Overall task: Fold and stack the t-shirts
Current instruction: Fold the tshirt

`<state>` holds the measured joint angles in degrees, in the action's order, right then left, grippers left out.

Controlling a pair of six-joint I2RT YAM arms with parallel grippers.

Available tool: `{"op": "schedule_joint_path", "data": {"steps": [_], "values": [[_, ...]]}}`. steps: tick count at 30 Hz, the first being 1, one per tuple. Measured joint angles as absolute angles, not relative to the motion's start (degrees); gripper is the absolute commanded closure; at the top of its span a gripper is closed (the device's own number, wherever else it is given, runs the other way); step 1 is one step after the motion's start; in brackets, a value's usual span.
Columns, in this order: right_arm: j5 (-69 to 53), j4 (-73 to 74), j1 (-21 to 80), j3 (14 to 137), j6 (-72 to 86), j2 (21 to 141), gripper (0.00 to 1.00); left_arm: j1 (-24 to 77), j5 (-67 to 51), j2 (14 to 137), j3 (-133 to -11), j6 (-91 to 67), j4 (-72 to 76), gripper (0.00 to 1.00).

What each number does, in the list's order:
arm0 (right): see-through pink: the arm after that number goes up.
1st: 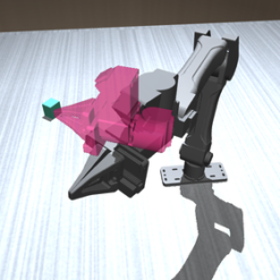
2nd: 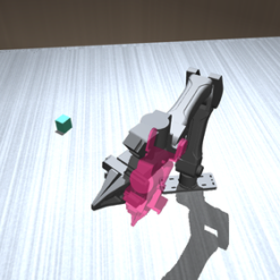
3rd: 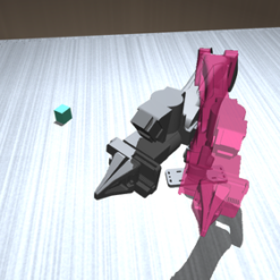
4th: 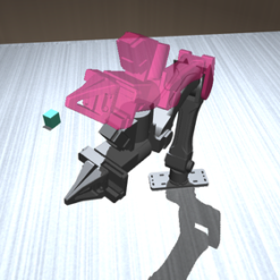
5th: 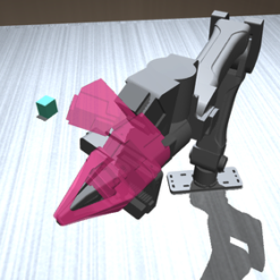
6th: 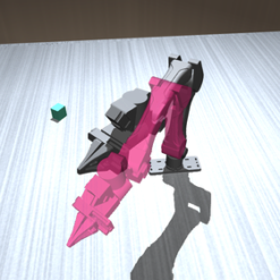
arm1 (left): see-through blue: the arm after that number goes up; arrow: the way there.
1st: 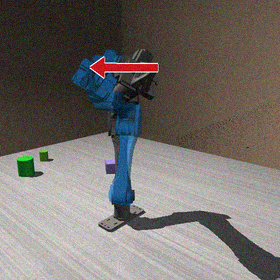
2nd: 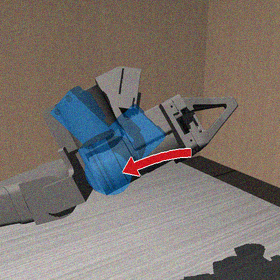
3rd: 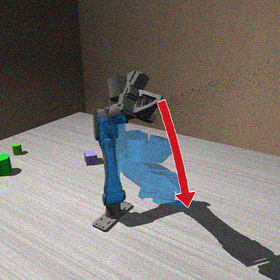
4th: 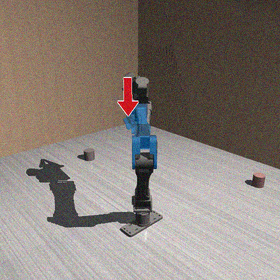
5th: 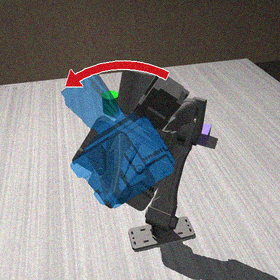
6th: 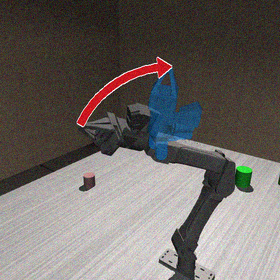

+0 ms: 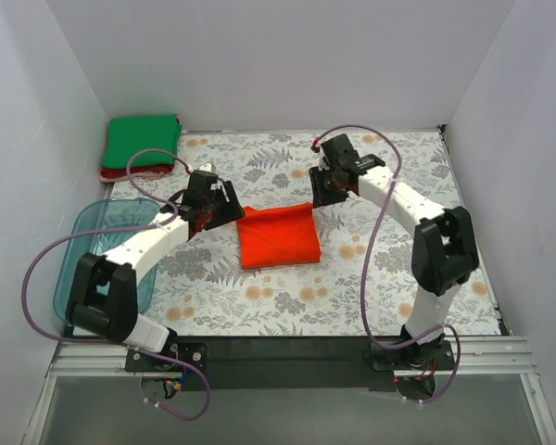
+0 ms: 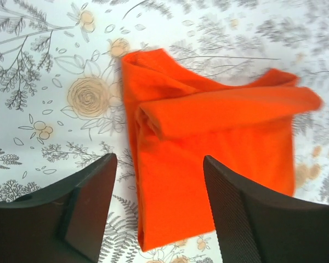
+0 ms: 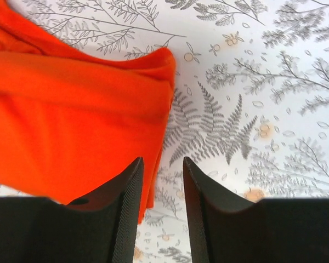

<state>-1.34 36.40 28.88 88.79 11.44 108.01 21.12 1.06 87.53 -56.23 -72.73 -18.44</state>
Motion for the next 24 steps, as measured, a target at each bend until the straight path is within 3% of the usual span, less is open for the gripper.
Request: {"op": "schedule_joint_path", "data": {"steps": [4,8,13,18,24], "values": [[-4.4,29.8,28.7,79.8,11.0,97.4,0.58,22.3,-0.7,77.0,-50.5,-71.9,-14.6,0.38],[-14.1,21.2,28.6,72.3,9.7,93.4,0.59,23.0,-5.5,70.8,-44.0,-71.9,-7.8,0.53],[-24.3,13.7,28.6,71.3,8.9,101.5,0.59,23.3,-10.2,80.0,-43.0,-73.0,-1.9,0.76],[-29.4,9.8,27.7,75.2,8.8,112.0,0.59,21.7,-12.4,95.1,-49.7,-75.0,0.8,0.77],[-33.5,3.9,23.2,79.4,11.3,119.0,0.59,19.5,-12.9,103.9,-57.2,-77.0,3.6,0.68]]}}
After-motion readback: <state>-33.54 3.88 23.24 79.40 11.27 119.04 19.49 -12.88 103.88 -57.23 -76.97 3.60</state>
